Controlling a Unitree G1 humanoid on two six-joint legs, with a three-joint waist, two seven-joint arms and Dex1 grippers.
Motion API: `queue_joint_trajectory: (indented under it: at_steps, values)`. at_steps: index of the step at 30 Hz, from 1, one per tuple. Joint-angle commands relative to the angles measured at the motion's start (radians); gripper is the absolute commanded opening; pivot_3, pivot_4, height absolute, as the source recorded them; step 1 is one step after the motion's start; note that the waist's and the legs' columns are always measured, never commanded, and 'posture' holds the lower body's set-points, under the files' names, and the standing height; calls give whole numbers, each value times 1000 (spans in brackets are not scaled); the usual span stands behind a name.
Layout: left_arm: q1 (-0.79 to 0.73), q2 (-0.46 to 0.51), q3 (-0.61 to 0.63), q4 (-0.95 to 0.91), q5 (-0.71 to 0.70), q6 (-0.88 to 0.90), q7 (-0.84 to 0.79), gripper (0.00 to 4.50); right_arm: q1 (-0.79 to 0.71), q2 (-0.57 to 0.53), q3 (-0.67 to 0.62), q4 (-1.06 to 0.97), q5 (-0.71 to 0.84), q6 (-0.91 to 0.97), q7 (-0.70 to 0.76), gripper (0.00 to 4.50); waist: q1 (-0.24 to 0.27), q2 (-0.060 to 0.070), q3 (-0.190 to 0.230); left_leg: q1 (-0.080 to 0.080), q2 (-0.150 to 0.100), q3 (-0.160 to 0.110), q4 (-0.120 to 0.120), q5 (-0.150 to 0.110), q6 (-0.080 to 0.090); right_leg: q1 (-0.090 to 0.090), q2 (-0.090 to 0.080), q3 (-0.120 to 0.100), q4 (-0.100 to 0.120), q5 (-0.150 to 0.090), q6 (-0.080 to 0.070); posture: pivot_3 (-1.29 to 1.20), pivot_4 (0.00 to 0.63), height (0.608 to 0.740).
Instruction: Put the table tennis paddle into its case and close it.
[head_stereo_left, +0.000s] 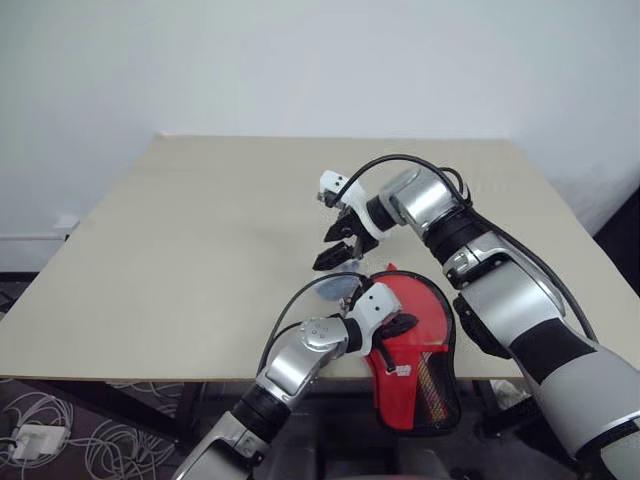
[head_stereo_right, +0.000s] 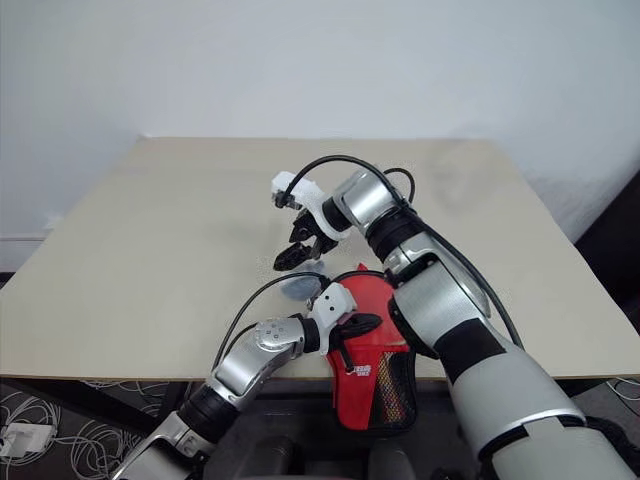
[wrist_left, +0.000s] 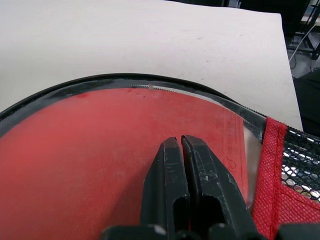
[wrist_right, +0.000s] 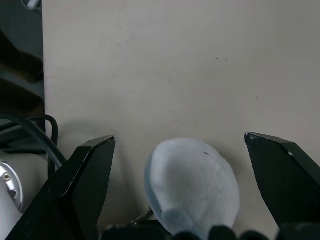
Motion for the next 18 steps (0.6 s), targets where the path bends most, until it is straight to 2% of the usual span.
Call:
queue_joint_trajectory:
  at_steps: [1,18]
  values:
    - [27,-8,-13,25,15,47,-19,31,-42,9,-24,37,-31,-36,-9,4500,0,0,0,0,0,0,0,0,0,0,0,0,0,0,0,0,0,740]
    - [28,-7,-1,21,44,57,-60,31,-29,49,-47,195,-153,-143,-123,4500,-4,1,-1,1,0,0,0,0,0,0,0,0,2,0,0,0,0,740]
